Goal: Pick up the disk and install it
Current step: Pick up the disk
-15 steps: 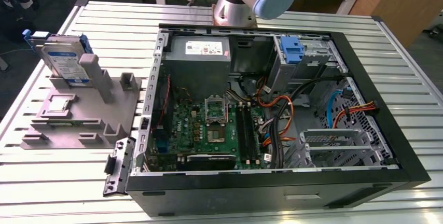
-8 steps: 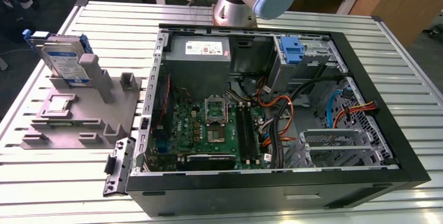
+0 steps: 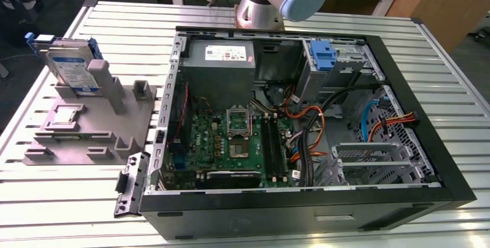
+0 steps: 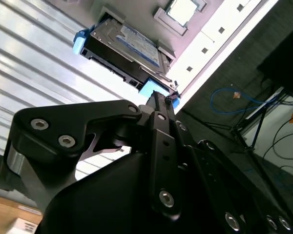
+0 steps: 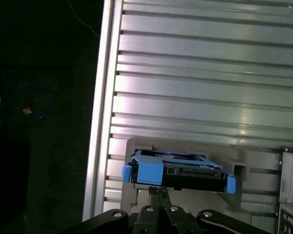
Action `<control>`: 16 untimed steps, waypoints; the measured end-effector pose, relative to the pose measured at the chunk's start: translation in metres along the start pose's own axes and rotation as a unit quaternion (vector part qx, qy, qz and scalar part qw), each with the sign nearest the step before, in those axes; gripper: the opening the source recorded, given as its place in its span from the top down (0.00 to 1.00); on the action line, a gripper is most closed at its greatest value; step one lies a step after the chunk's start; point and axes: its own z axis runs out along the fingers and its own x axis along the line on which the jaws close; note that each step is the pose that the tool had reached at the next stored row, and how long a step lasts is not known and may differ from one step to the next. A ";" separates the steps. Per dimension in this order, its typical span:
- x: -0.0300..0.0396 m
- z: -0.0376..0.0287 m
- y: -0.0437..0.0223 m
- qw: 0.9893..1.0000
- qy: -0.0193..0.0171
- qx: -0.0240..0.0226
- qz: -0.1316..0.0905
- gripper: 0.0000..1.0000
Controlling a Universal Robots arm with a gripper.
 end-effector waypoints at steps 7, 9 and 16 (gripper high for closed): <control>0.0000 0.0001 0.0000 0.998 0.003 0.001 -0.063 0.90; 0.0000 0.0002 0.0000 0.997 0.003 0.002 -0.082 0.90; 0.0000 0.0002 0.0000 0.992 0.005 0.002 -0.125 0.90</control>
